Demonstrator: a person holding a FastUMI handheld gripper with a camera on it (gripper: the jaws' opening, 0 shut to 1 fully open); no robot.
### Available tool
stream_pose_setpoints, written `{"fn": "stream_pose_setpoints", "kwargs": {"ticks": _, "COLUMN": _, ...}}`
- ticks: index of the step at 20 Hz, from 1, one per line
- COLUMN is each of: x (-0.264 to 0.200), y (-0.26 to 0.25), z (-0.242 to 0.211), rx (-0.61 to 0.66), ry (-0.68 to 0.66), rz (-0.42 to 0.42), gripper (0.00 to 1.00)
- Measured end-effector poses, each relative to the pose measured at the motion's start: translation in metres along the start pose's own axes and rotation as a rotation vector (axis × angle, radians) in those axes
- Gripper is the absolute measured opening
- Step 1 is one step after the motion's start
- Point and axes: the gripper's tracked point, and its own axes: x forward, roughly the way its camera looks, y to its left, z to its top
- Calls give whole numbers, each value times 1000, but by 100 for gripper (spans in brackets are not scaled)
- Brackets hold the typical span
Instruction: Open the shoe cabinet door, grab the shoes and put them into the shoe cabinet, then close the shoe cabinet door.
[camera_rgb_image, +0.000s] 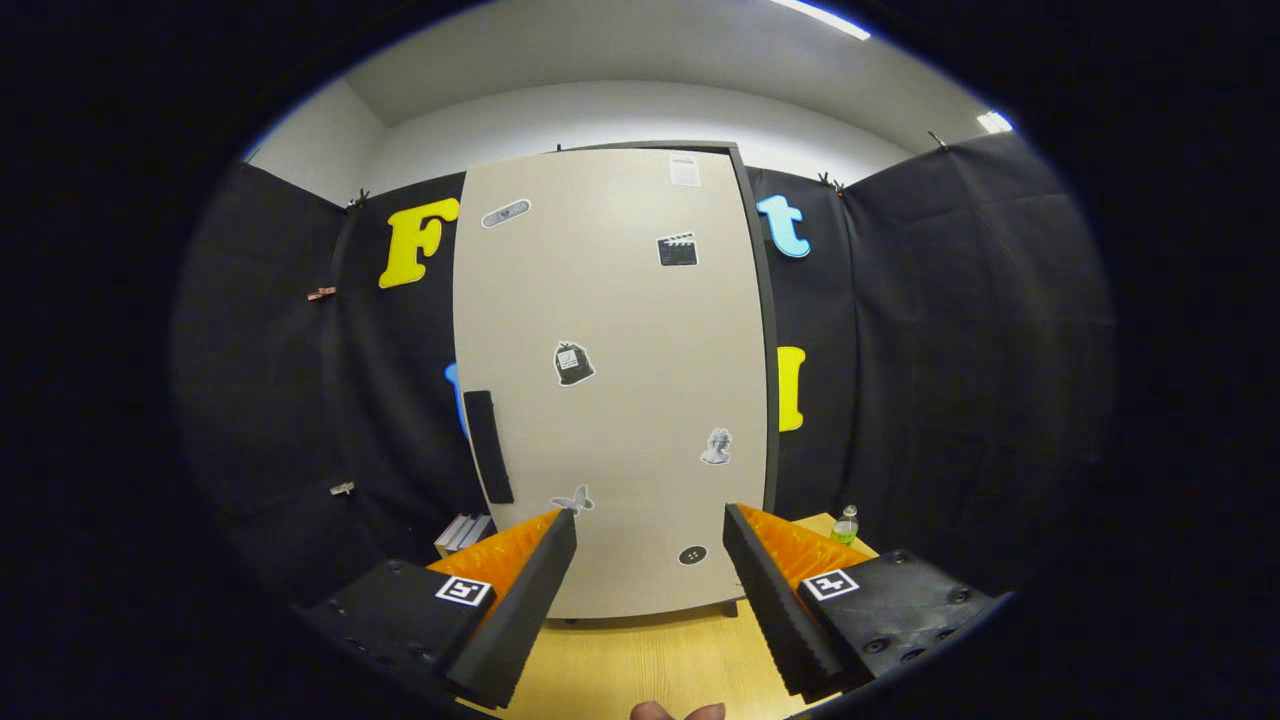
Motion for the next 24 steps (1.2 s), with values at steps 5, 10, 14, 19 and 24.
{"fn": "stream_pose_setpoints", "kwargs": {"ticks": 5, "x": 0, "y": -2, "z": 0, "rx": 2, "ry": 2, "rz": 2, "gripper": 97}}
{"fn": "stream_pose_setpoints", "kwargs": {"ticks": 10, "x": 0, "y": -5, "z": 1, "rx": 4, "ry": -1, "rz": 2, "gripper": 97}}
{"fn": "stream_pose_setpoints", "kwargs": {"ticks": 14, "x": 0, "y": -11, "z": 2, "rx": 3, "ry": -1, "rz": -3, "gripper": 97}}
{"fn": "stream_pose_setpoints", "kwargs": {"ticks": 19, "x": -1, "y": -12, "z": 1, "rx": 9, "ry": 1, "rz": -1, "gripper": 97}}
{"fn": "stream_pose_setpoints", "kwargs": {"ticks": 24, "x": 0, "y": -10, "z": -1, "rx": 10, "ry": 2, "rz": 7, "gripper": 97}}
